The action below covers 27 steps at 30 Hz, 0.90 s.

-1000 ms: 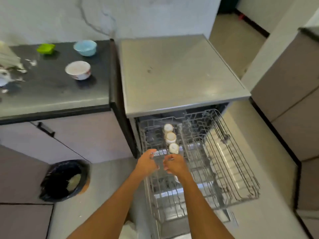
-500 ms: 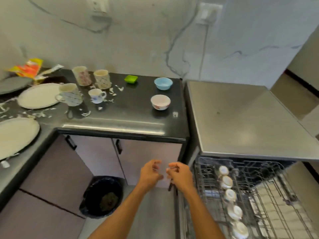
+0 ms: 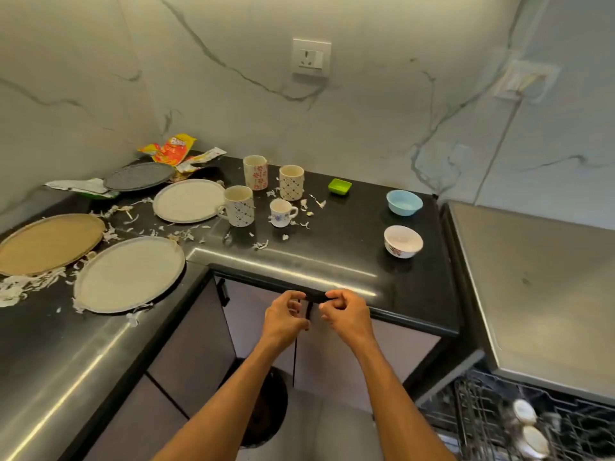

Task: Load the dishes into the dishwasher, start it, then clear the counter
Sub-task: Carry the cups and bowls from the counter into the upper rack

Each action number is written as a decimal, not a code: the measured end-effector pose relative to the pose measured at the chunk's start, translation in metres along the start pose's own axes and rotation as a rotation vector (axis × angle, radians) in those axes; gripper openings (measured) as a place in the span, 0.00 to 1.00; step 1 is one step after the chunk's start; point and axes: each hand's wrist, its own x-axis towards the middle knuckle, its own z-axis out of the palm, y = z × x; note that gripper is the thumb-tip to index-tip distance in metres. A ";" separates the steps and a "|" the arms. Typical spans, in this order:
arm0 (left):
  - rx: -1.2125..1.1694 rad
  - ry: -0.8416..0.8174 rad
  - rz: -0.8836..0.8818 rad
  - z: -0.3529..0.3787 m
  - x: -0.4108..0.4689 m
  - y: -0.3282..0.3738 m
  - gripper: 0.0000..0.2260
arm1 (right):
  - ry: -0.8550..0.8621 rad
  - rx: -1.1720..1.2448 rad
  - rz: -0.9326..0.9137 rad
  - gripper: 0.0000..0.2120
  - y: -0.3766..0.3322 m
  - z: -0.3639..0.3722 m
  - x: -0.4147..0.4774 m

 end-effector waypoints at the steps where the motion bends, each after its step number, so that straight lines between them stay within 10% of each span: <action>1: 0.004 0.008 0.000 -0.003 0.003 0.000 0.23 | 0.000 0.000 -0.001 0.10 -0.003 0.003 0.003; 27: -0.016 0.198 -0.112 -0.058 0.275 0.030 0.39 | -0.151 -0.060 -0.019 0.29 -0.079 0.077 0.293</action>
